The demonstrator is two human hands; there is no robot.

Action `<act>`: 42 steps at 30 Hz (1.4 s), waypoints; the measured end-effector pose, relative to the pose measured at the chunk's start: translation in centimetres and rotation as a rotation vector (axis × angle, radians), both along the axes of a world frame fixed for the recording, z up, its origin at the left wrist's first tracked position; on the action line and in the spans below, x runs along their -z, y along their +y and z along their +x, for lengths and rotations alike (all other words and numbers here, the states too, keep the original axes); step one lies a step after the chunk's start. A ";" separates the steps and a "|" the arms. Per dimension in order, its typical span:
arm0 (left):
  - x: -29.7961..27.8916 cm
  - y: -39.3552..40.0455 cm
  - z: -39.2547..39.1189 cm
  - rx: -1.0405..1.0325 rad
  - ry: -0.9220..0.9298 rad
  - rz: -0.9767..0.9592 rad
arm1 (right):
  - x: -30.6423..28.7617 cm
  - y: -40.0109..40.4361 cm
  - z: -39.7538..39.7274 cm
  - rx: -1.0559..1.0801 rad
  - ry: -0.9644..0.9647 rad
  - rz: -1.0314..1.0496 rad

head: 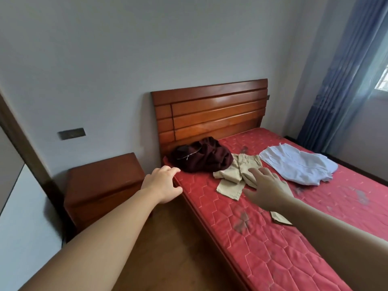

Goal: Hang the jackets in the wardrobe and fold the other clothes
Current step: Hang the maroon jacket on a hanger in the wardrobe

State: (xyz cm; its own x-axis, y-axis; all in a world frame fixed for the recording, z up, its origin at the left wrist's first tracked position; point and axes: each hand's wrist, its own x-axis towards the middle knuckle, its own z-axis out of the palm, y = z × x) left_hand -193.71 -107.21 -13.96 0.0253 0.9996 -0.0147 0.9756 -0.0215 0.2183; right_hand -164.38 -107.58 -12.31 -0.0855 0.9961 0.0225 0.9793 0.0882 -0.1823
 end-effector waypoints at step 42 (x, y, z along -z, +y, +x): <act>21.8 82.5 -13.8 0.140 -0.043 -0.423 | 21.1 79.0 -18.0 0.190 0.038 -0.450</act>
